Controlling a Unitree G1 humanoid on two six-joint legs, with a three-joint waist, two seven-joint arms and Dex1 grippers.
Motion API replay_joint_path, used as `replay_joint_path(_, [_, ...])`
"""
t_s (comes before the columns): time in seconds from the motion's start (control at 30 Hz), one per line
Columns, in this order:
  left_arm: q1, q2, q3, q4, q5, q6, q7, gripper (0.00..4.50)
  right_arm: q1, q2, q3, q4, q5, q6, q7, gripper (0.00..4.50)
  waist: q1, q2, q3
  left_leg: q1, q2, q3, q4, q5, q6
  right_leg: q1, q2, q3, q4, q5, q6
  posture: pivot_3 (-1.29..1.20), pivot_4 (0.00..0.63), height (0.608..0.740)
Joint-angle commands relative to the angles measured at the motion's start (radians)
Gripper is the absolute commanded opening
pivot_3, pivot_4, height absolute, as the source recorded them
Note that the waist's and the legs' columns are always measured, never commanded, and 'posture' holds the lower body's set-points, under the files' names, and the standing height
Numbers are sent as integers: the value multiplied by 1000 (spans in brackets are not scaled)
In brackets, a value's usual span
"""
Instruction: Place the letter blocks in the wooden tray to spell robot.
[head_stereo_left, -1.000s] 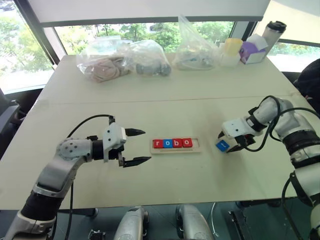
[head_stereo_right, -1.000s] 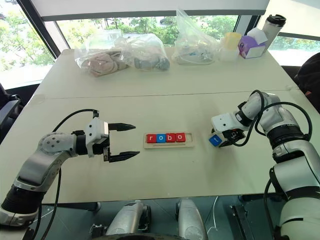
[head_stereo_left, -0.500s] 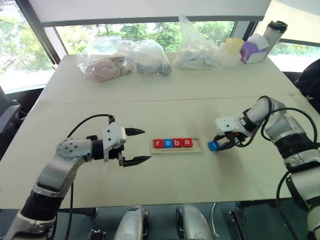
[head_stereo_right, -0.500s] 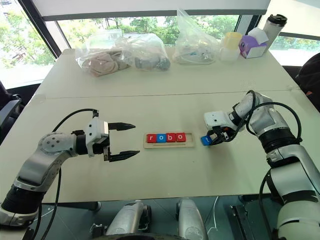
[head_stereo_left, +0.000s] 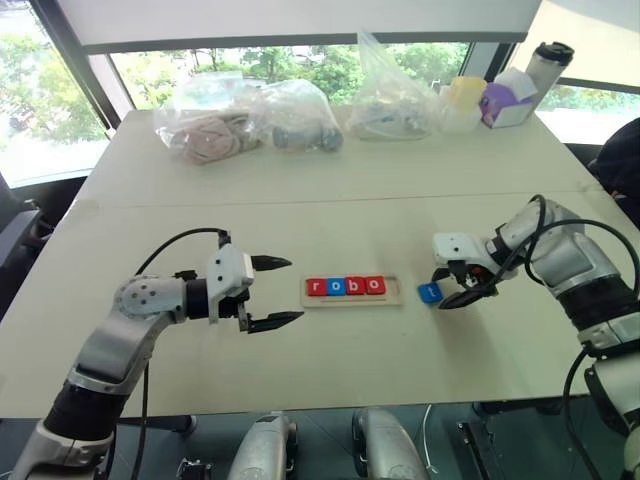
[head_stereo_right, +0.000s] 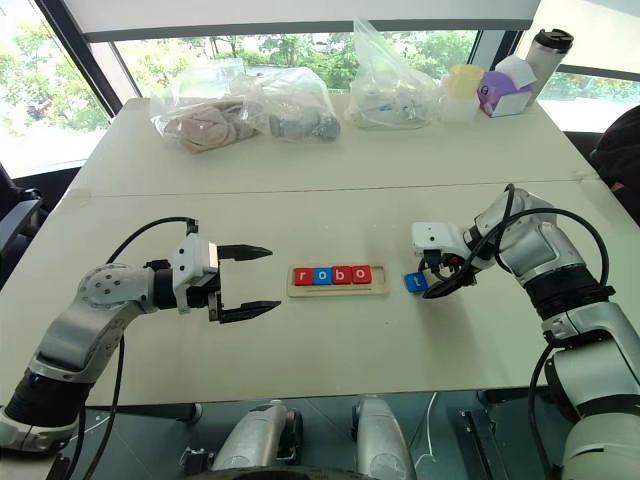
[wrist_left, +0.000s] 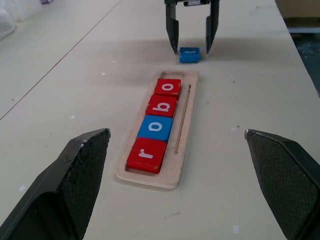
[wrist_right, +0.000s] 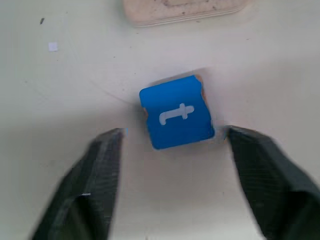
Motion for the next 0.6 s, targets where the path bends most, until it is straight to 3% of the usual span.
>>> replay_joint_path(0.03, [-9,0,11,-22,-5,-12,0,4500,8,-12,-31,-13,15,-15,-17,3955,-1,0,0,0,0,0,0,0,0,0,0,0,0,0,0,0,150,740])
replay_joint_path(0.6, [-8,0,14,-26,-7,-4,8,4500,64,7,-55,-34,39,-144,-72,3955,-4,0,0,0,0,1,-1,0,0,-1,0,0,0,0,0,0,150,740])
